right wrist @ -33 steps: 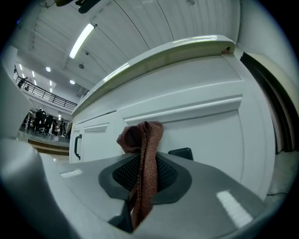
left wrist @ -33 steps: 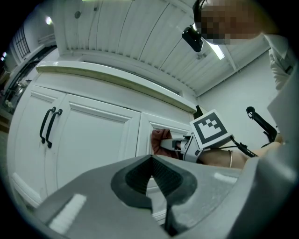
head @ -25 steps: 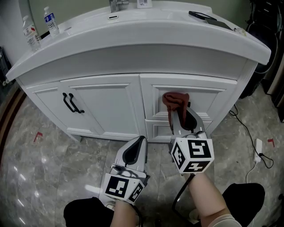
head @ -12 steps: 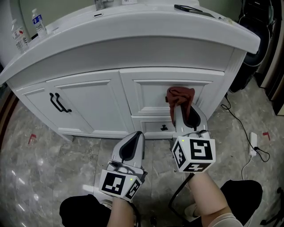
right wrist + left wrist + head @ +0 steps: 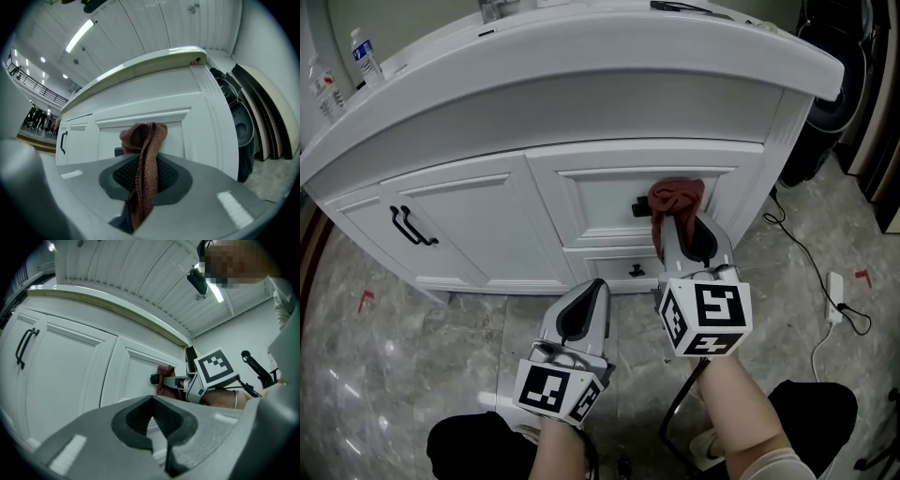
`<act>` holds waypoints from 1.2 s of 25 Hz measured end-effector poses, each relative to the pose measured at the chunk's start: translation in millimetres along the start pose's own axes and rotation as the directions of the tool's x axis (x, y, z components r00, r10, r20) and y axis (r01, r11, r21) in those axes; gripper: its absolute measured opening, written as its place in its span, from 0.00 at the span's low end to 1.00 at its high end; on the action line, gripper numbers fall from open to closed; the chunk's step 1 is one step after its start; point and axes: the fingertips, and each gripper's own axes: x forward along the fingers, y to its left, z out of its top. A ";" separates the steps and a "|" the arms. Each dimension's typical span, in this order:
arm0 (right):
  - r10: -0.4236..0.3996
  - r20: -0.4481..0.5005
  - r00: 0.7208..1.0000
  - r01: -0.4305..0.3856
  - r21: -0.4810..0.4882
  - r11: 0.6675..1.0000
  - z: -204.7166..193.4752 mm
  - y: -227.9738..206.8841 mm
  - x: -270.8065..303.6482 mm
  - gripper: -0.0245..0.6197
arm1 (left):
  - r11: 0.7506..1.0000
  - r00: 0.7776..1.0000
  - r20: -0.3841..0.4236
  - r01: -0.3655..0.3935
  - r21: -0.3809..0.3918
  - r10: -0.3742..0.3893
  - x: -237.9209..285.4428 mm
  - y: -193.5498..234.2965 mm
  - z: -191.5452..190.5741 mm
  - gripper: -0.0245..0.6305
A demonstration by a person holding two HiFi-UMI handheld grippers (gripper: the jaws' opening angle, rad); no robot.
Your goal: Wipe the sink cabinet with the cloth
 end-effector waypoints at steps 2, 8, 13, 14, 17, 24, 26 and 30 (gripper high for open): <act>0.000 0.000 1.000 0.000 0.004 1.000 0.9 -3.4 -0.7 0.17 | 1.000 1.000 -0.004 0.005 0.001 -0.005 4.5 -2.2 -1.8 0.04; -0.066 0.014 0.998 0.066 -0.028 0.997 9.4 -35.4 -12.3 0.17 | 1.000 1.000 -0.001 0.017 -0.013 -0.017 16.5 -10.4 -4.9 0.04; -0.106 0.020 0.994 0.108 -0.070 0.992 14.2 -58.9 -25.3 0.17 | 0.999 0.999 -0.009 0.041 -0.018 -0.042 26.6 -22.0 -10.3 0.04; -0.113 0.022 0.993 0.115 -0.072 0.991 14.8 -61.6 -27.7 0.17 | 0.999 0.999 -0.009 0.045 -0.017 -0.046 28.0 -24.4 -10.3 0.04; -0.141 0.019 0.990 0.142 -0.019 0.990 13.9 -75.9 -34.5 0.17 | 0.998 0.999 -0.005 0.051 -0.019 -0.051 31.0 -29.6 -8.4 0.04; -0.159 -0.018 0.987 0.160 0.062 0.985 -5.8 -82.5 -45.5 0.17 | 0.999 0.999 -0.011 0.039 -0.012 -0.039 31.5 -28.2 -8.6 0.04; -0.123 -0.024 0.992 0.124 0.046 0.991 -13.7 -63.1 -44.7 0.17 | 1.000 0.999 -0.019 0.030 0.006 -0.030 27.4 -24.0 -9.3 0.04; -0.022 -0.038 0.999 0.023 0.027 0.999 -31.1 -6.9 -34.6 0.17 | 0.999 0.999 -0.025 -0.029 0.030 0.029 12.8 -2.3 -10.1 0.04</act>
